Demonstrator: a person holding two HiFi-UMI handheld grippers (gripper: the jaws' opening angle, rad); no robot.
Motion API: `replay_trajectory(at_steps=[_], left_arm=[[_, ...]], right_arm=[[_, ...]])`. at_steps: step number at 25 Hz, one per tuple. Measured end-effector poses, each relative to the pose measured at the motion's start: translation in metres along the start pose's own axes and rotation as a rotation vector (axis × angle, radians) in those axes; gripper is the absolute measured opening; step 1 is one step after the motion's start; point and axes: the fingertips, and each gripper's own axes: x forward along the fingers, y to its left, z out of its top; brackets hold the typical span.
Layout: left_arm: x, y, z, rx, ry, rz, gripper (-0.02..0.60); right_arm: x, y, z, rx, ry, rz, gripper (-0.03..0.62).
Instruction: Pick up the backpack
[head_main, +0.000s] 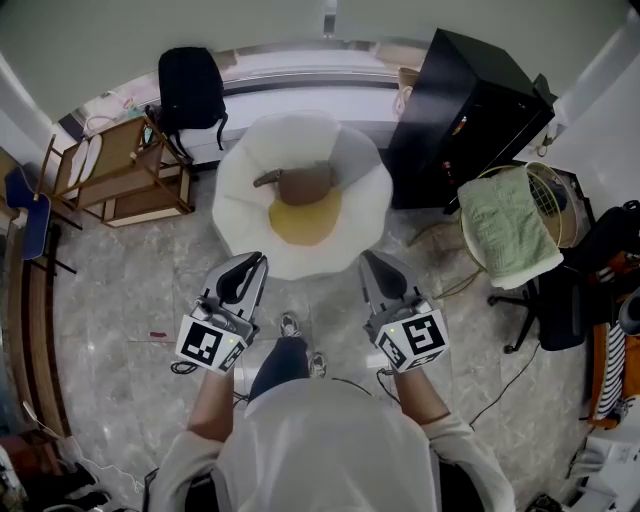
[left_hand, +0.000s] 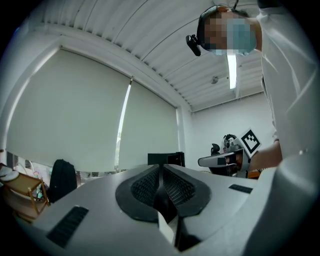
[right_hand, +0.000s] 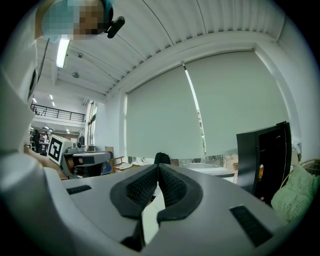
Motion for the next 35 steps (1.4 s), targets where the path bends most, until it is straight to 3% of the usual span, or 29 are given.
replay_trajectory(at_steps=[20, 29, 35], left_arm=[[0.066, 0.117, -0.005, 0.01, 0.007, -0.054, 0.048], [0.106, 0.135, -0.011, -0.007, 0.028, -0.057, 0.048], [0.142, 0.143, -0.009, -0.005, 0.03, -0.017, 0.048]], right_arm=[[0.119, -0.03, 0.019, 0.012, -0.033, -0.085, 0.029], [0.149, -0.065, 0.02, 0.027, -0.022, -0.089, 0.029], [0.172, -0.101, 0.023, 0.032, -0.012, -0.048, 0.029]])
